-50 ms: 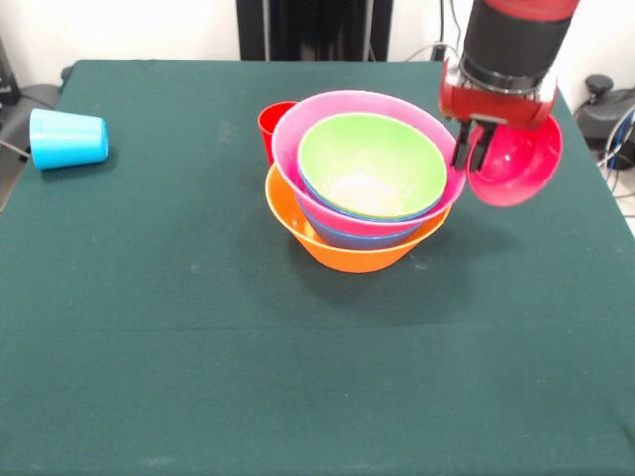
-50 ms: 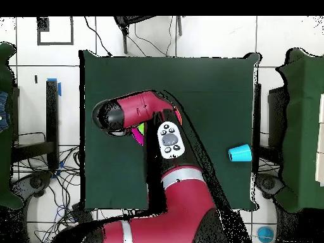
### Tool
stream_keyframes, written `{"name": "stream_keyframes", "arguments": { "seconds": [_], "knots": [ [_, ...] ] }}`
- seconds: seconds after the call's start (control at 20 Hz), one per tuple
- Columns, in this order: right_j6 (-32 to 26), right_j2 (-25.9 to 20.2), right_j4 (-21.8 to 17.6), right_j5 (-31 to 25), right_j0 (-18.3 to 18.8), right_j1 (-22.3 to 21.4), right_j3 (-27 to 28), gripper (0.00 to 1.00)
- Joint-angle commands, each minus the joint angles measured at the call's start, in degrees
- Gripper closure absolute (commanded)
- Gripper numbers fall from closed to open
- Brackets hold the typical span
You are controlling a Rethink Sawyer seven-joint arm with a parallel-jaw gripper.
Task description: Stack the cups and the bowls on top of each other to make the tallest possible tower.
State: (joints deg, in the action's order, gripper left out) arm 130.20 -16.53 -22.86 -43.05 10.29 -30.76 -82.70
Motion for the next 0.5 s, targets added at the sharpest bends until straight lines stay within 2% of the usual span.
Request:
{"name": "stream_keyframes", "arguments": {
  "seconds": [0.05, 0.25, 0.5],
  "knots": [
    [-16.3, -5.2, -8.1, 5.1, 2.4, 4.3, 0.7, 1.0],
    [-12.7, -1.3, -10.9, 3.0, -0.6, 1.8, 1.4, 1.0],
    [-7.6, 1.5, -13.8, 5.4, -3.0, 0.8, 1.2, 1.0]
  ]
}}
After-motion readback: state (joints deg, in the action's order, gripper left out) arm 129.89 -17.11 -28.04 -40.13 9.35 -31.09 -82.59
